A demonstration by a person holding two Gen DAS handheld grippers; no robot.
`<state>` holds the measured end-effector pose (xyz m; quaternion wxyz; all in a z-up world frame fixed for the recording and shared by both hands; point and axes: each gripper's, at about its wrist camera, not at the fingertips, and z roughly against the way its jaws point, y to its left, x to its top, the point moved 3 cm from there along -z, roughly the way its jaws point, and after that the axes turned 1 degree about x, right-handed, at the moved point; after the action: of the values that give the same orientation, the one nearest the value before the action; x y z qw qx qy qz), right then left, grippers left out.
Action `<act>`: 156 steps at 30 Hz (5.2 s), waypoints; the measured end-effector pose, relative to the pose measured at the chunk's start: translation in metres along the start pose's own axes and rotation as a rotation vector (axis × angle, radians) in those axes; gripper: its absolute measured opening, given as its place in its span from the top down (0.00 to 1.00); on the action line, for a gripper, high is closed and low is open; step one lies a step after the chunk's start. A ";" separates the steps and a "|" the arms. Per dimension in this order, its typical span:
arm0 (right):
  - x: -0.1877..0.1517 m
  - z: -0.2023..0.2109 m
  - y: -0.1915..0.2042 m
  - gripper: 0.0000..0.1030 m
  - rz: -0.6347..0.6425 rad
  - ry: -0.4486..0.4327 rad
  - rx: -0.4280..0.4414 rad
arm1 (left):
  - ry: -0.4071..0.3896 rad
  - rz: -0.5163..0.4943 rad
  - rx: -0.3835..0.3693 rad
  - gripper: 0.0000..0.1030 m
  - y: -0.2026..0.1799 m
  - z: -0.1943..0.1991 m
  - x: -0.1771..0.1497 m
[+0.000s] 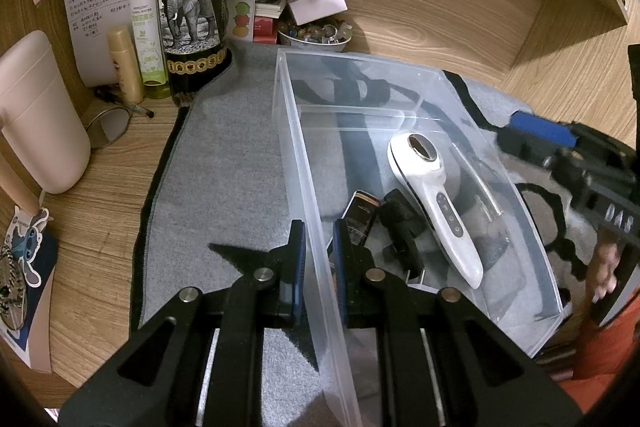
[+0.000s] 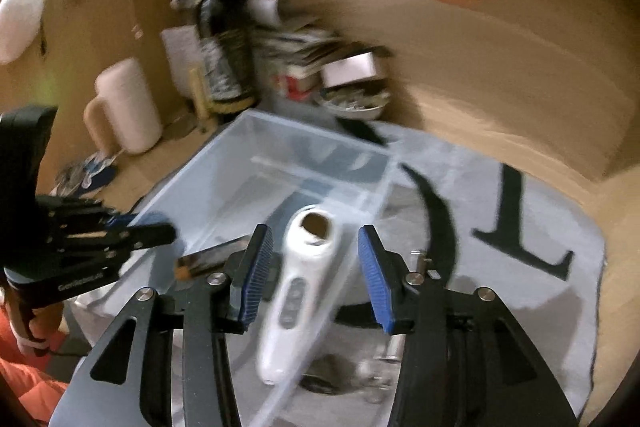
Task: Organize rigid objects
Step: 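Grasp the silver metal pen on the rug with the right gripper, then carry the silver pen into the box and open the right gripper, then grasp the bunch of keys on the rug with the right gripper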
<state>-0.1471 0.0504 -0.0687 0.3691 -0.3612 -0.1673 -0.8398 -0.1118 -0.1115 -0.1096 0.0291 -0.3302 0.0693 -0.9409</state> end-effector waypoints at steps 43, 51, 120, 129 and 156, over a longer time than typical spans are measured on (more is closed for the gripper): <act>-0.038 -0.013 -0.078 0.86 -0.194 0.067 -0.135 | 0.001 0.000 0.000 0.87 0.000 0.000 0.000; -0.013 0.025 -0.064 0.86 -0.157 -0.056 -0.142 | 0.000 0.001 -0.002 0.87 0.001 0.000 0.000; -0.049 0.001 -0.069 0.59 -0.175 0.098 -0.134 | 0.003 0.001 0.002 0.87 0.000 -0.001 -0.001; -0.089 -0.022 -0.057 0.59 -0.201 0.217 -0.079 | 0.003 -0.001 0.003 0.87 0.000 -0.001 -0.002; -0.096 -0.026 -0.052 0.78 -0.186 0.194 -0.131 | 0.003 -0.006 -0.002 0.87 0.000 -0.001 -0.003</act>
<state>-0.1530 0.1190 -0.1571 0.2798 -0.2848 -0.1083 -0.9104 -0.1102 -0.1112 -0.1117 0.0259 -0.3290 0.0691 -0.9414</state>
